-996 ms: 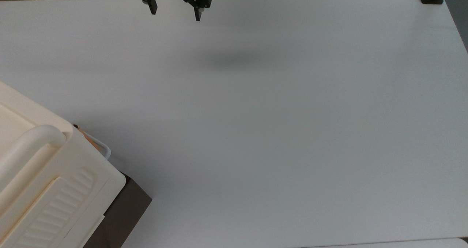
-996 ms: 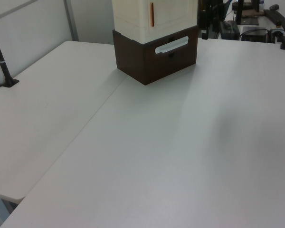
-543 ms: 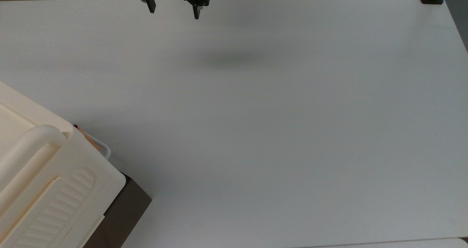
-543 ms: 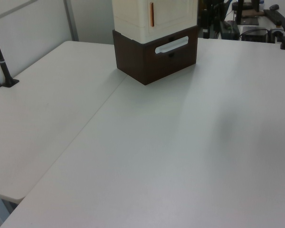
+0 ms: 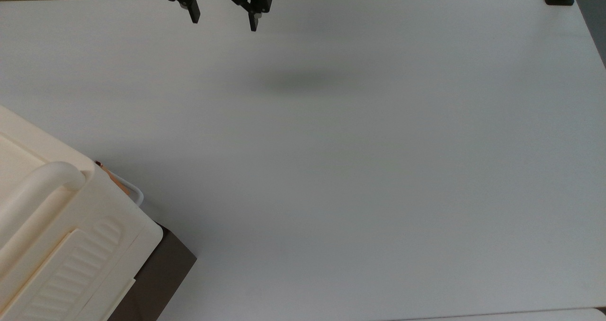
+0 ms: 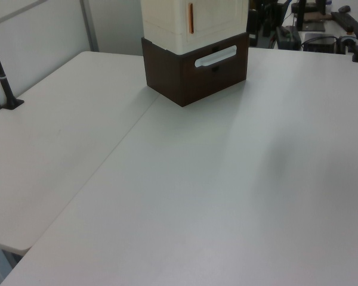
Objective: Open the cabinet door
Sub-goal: 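Move the gripper toward the cream cabinet door's edge with the orange tab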
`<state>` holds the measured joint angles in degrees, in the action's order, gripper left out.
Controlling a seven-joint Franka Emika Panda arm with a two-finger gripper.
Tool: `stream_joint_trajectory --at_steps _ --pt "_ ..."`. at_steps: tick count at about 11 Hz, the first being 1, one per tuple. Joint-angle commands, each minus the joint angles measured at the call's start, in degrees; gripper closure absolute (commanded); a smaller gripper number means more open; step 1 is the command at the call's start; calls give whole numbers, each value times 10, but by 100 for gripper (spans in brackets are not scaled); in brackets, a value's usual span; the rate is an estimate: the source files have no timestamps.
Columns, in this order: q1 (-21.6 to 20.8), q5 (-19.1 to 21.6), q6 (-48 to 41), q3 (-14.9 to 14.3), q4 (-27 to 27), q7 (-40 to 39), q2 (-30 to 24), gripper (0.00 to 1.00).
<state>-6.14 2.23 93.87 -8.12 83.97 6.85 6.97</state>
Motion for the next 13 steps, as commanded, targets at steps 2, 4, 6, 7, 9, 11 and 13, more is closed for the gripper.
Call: stream_joint_trajectory --at_steps 2,4,6,7,9,11,13 --pt "1 12 87 -8 3 2 3 0" --pt "6 12 159 -9 2 11 8 0" --pt "10 14 233 -9 3 33 10 0" --pt "10 12 268 -9 3 51 19 0" --pt "10 4 319 -10 2 57 36 0" --pt "11 -6 373 -10 2 58 36 0" --pt "18 -26 410 -10 2 58 45 1"
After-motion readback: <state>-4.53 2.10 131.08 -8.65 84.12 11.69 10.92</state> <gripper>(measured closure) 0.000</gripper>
